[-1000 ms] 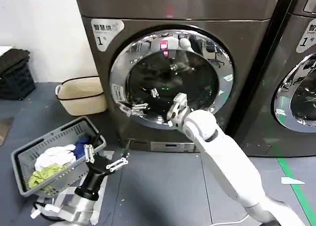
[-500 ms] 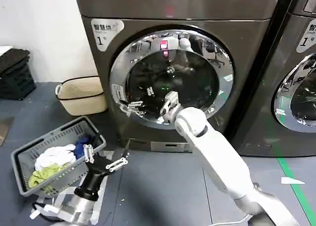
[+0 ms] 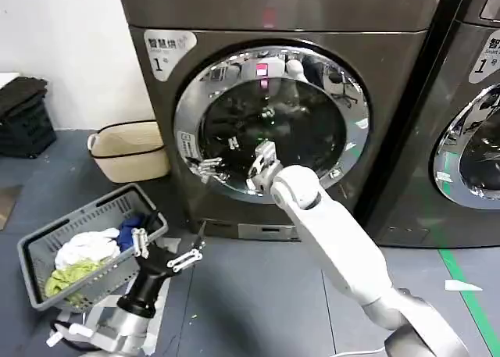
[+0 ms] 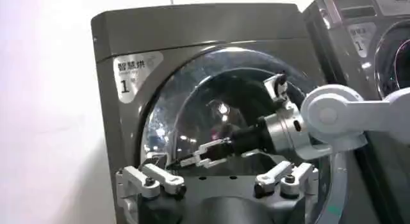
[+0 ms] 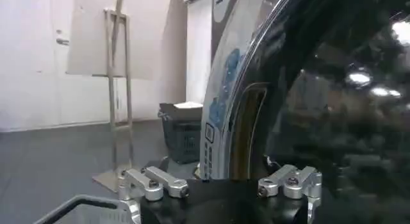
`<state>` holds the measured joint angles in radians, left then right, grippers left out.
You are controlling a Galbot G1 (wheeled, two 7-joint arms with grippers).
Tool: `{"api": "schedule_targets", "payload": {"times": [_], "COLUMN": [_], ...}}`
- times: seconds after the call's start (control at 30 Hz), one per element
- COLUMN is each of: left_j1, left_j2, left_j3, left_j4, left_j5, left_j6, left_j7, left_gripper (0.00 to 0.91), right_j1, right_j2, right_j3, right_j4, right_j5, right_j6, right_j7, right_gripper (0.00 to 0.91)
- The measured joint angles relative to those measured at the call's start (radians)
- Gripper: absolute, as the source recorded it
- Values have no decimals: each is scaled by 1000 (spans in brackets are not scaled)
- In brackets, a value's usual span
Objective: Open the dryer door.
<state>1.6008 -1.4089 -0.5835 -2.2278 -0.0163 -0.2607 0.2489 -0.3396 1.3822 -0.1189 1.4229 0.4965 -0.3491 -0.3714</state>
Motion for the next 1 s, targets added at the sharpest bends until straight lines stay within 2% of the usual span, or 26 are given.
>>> {"api": "schedule_targets", "payload": {"times": [1.0], "left_j1": [13], "left_j2": [5], "left_j3": [-2], "left_j4": [-13], "left_j5": [-4], "left_j6": [3], "left_j7": [1], "left_gripper": [907], "right_j1": [101], "right_j2": [51], "right_j3": [-46], "right_j4": [-174], "right_j5": [0], "right_j6": [39], "right_j7": [-97], "right_gripper": [907]}}
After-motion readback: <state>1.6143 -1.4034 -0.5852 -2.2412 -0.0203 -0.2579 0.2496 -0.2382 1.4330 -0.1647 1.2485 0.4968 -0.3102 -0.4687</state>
